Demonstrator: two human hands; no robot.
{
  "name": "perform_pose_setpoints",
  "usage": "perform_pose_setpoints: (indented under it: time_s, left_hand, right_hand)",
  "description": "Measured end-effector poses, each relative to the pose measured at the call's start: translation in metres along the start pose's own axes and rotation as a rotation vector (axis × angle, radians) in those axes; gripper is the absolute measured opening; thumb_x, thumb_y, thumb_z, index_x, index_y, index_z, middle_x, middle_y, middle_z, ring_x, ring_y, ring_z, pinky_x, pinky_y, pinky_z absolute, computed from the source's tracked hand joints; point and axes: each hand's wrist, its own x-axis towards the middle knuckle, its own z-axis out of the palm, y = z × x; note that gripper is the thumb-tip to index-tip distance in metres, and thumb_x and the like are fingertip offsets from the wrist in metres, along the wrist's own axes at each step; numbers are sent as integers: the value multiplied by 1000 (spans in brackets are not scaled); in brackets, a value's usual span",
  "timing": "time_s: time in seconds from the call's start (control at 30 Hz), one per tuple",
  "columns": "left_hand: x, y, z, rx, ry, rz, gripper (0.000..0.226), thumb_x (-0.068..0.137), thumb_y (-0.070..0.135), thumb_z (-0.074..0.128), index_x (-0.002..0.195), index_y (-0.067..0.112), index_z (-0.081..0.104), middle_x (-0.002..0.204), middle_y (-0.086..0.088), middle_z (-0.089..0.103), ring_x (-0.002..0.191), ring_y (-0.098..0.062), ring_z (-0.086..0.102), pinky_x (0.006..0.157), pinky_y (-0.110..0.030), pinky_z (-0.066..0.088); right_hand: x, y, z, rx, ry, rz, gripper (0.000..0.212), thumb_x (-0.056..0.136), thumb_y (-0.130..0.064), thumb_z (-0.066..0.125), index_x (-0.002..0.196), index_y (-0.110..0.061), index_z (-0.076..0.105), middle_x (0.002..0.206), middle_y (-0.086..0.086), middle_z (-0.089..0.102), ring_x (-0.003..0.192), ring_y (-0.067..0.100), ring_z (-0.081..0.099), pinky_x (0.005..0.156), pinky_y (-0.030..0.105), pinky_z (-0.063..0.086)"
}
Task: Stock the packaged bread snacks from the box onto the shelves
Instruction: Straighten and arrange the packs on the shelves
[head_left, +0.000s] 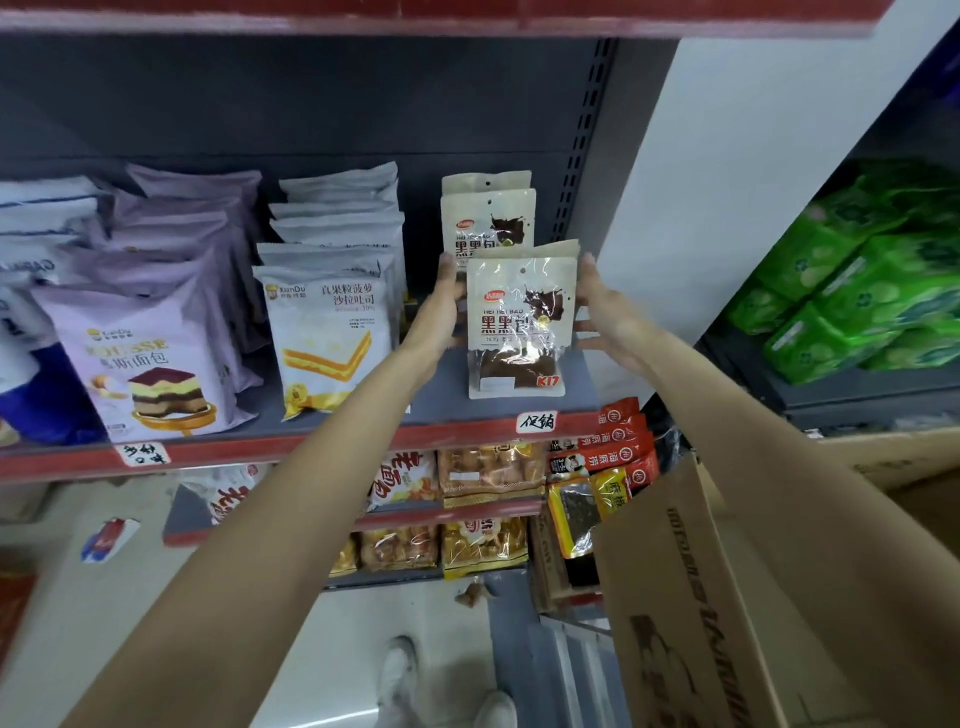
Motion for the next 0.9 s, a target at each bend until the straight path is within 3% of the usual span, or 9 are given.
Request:
perform_pose_setpoints:
  time_s: [0.1, 0.17, 0.27, 0.4, 0.53, 0.63, 0.73, 0.8, 0.9]
  left_hand:
    - [3, 2, -1, -6, 43, 15, 54, 96, 61, 12, 92, 38, 60, 87, 13, 66, 87, -5, 60, 78, -27, 49]
    - [7, -1, -5, -30, 101, 33, 54, 97, 59, 14, 94, 34, 62, 90, 11, 67, 84, -3, 60, 75, -25, 50]
    - [14, -7, -13, -97, 135, 3, 53, 98, 58, 15, 99, 32, 61, 105, 6, 61, 91, -5, 56, 77, -30, 48]
    - [18, -14, -18, -161, 88, -81, 54, 98, 59, 17, 96, 28, 62, 94, 8, 65, 88, -4, 58, 62, -29, 49]
    - [18, -17, -18, -145, 75, -79, 53, 99, 55, 17, 97, 25, 61, 97, 6, 65, 88, -4, 60, 59, -25, 49]
    - [14, -18, -17, -74, 84, -33, 49, 101, 51, 17, 109, 26, 58, 114, 0, 63, 99, -10, 61, 73, -28, 50]
    - [15, -11, -18, -14, 155, 135, 46, 103, 41, 21, 115, 21, 60, 124, 10, 57, 123, -12, 47, 104, -38, 37]
    - [19, 3, -18, 0, 149, 223, 45, 104, 37, 23, 118, 22, 62, 108, 21, 58, 118, -9, 45, 106, -35, 30]
    - [31, 23, -19, 79, 120, 149, 54, 103, 42, 16, 114, 26, 67, 109, 12, 57, 107, -13, 52, 95, -27, 34]
  right_hand:
    - [3, -5, 5, 137, 5, 11, 76, 91, -68, 8, 125, -21, 56, 99, -4, 63, 97, 18, 56, 92, 37, 43]
    - [7, -8, 6, 155, -3, 25, 82, 89, -71, 6, 129, -18, 55, 104, 0, 64, 95, 19, 57, 91, 38, 43]
    - [15, -12, 10, 133, 7, 35, 86, 88, -72, 6, 132, -16, 54, 117, 6, 63, 110, 26, 55, 103, 43, 38]
    - [18, -9, 11, 150, 8, 38, 84, 89, -71, 6, 131, -17, 54, 127, 10, 61, 123, 28, 52, 109, 47, 34]
    - [12, 2, 5, 71, 7, -18, 68, 94, -63, 19, 131, -17, 52, 128, 2, 59, 125, 23, 49, 112, 49, 31]
    - [4, 13, 4, 19, 92, -145, 28, 97, -36, 47, 116, -16, 56, 103, -7, 63, 104, 15, 57, 97, 34, 45]
    - [-2, 21, 10, -69, 198, -253, 22, 97, -14, 50, 116, -9, 58, 100, -2, 59, 95, 17, 53, 73, 22, 44]
    - [-4, 23, 13, -157, 246, -294, 21, 96, -10, 50, 114, -5, 59, 107, 6, 63, 98, 22, 58, 78, 29, 50]
    - [-1, 23, 15, -264, 332, -331, 18, 93, -7, 54, 109, -7, 62, 107, 8, 63, 92, 23, 59, 78, 35, 49]
